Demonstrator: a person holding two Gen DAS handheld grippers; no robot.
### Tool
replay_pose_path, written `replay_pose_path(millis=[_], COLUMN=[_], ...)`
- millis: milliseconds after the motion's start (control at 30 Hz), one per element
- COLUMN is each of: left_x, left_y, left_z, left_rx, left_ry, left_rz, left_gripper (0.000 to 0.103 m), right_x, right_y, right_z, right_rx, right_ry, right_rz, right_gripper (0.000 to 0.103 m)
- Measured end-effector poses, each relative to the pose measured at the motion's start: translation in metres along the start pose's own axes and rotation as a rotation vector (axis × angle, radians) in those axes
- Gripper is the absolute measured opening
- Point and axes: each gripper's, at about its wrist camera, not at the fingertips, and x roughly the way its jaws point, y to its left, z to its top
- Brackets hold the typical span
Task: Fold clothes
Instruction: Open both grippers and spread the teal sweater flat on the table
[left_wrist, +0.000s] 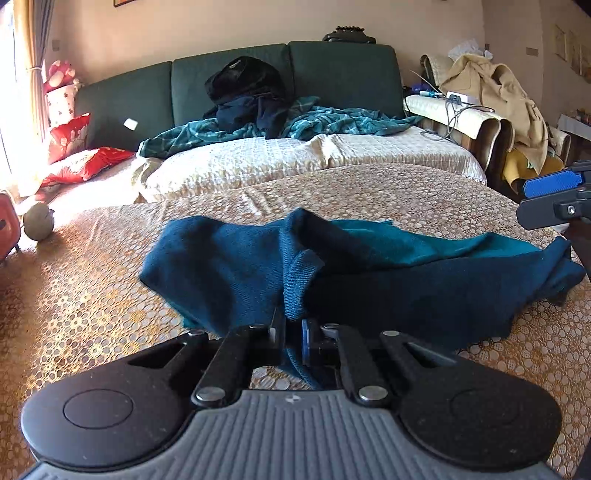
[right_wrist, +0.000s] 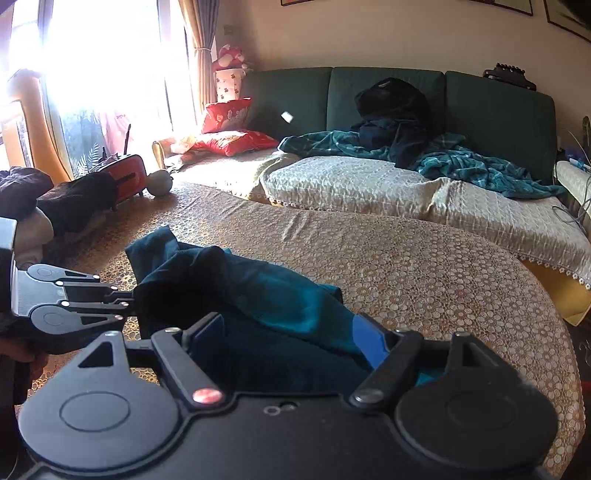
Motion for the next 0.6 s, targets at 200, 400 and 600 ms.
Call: replay_pose_path(millis=[200,400,600], left_x=[-0.026,-0.051,-0.076], left_y=[0.054,0.101,0.141], left_z=[-0.02,-0.05,-0.089], left_rx=[-0.101,-0.166,-0.216], left_ry=[0.016,0.073,0.171], left_rz=[0.07,0.132,0.193], left_gripper=[0.006,0.006,0.006], right_x=[0.009,0.017,0.022], right_y=[0.026,0.059,0.084], right_z=[0.009,0.008,-0.007], right_rx=[-0.052,-0.153,-0.257], right_ry=[-0.003,0.031,0.093], right_rz=[0.042,0.07,0.061], right_gripper=[0.103,0.103,0.103])
